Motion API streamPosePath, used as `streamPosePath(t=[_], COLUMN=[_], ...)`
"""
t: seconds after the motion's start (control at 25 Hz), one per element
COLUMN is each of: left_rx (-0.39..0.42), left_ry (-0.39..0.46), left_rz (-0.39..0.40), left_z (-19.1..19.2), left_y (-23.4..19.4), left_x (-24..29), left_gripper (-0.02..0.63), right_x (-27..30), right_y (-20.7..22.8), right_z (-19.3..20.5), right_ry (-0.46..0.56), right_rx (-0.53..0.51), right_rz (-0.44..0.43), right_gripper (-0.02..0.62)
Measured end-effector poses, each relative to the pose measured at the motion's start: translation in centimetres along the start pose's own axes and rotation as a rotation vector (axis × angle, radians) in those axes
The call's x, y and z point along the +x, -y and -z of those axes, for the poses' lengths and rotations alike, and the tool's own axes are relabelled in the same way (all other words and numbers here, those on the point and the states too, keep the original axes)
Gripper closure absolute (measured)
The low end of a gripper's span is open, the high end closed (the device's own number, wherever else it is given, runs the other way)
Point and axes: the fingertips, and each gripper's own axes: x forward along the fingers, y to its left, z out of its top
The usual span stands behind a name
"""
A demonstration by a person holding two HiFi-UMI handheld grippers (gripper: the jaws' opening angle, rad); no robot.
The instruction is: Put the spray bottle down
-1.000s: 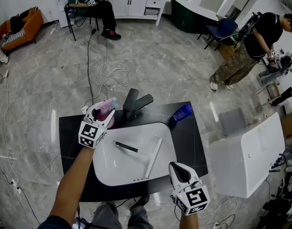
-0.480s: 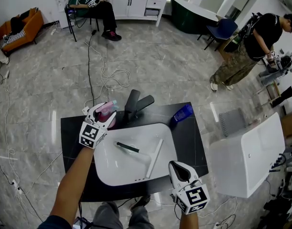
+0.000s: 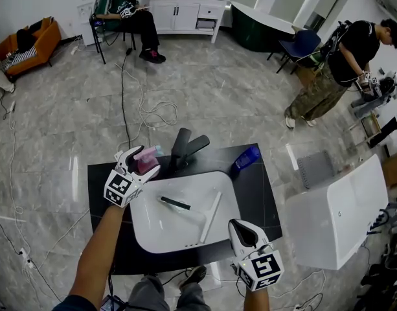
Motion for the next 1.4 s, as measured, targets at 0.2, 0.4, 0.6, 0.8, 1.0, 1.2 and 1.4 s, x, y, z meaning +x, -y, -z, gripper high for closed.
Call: streamPosePath(t=[0.2,0.4,0.6,0.8,1.0,1.2,1.4], left_rx=[-0.016,-0.029,-0.049,-0.029,0.019,0.044,0.018], left_ry=[-0.019,-0.046,-0.034,0.035,0.101,0.149,0.136], left_rz=[-0.010,-0.053,-0.099,-0.087,-0.050,-0.026,-0.050], left_z=[-1.1,-2.7,-5.2,-10.4,-16.3,-20.7,-22.7], left_y=[0.1,-0.2,0.4,2.7,5.7,8.5,9.9], left_x=[-2.5,-6.4,-12.1,-17.5,-23.0,-28.4,-33.1], left_gripper=[0.278,0.278,0.279,0.294,0.444,0.588,0.600], right_x=[-1.2,-2.9,-5.0,-7.4,-10.3,-13.8,-17.5], right_y=[-0.3,-0.5,-1.3,-2.7,-4.7,-6.7,-8.6], right_z=[-1.6,-3.0,-5.1,-7.5,-9.8,-12.3,-14.3], right_ry=[0.022,0.039,0.061,0.098,0.125,0.154,0.193], right_rx=[-0.005,-0.006,-0.012,-0.023,-0.041,-0.074,-0.097], right_rz=[0.007,0.016,0.026,0.028,0.022,0.017,0.021], right_gripper=[0.584,0.584,0.584,0.584,0.584,0.584,0.586])
